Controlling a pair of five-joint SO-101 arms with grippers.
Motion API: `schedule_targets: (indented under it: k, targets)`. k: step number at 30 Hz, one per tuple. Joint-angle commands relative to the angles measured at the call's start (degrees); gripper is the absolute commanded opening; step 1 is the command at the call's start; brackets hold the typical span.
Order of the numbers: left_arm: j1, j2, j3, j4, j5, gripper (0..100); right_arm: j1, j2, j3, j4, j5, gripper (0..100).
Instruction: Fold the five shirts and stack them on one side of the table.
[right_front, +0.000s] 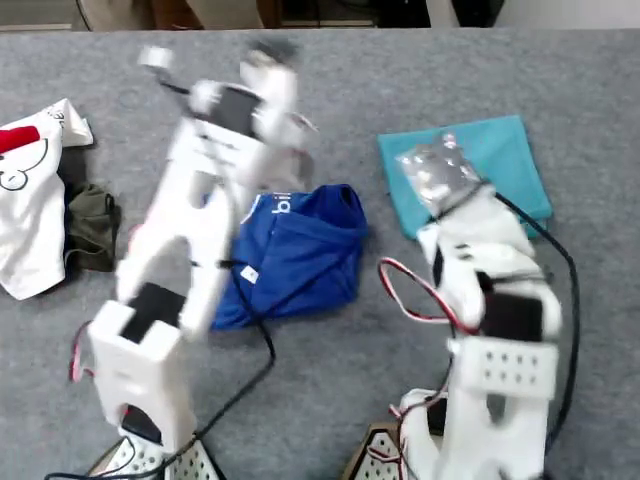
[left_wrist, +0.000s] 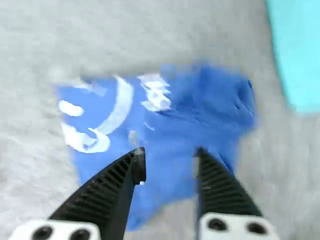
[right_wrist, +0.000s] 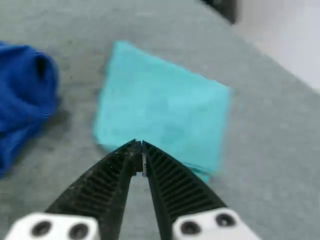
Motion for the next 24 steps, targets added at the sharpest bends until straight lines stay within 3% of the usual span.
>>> schedule_targets:
  k: [1, 7, 13, 16, 24]
  targets:
    - [-8.8, -2.5, -2.1, 1.1, -2.7, 3, -7.0, 9.5, -8.8, 1.9, -0.5, 0.2]
    - [-13.2, -3.0, 18.5, -0.3, -4.1, 2, -16.1, 32.2, -28.5, 3.8, -0.5, 0.2]
    - [-16.3, -3.0, 37.9, -18.9, -2.0, 2, -23.7, 58.2, -44.6, 10.9, -4.8, 0.2]
    - [-15.3, -3.0, 39.9, -23.8, 0.6, 2, -23.5, 67.6, -51.8, 12.7, -7.0, 0.2]
    - [-15.3, -2.3, 36.0, -25.4, 2.8, 2, -16.6, 84.7, -64.0, 14.6, -7.6, 0.2]
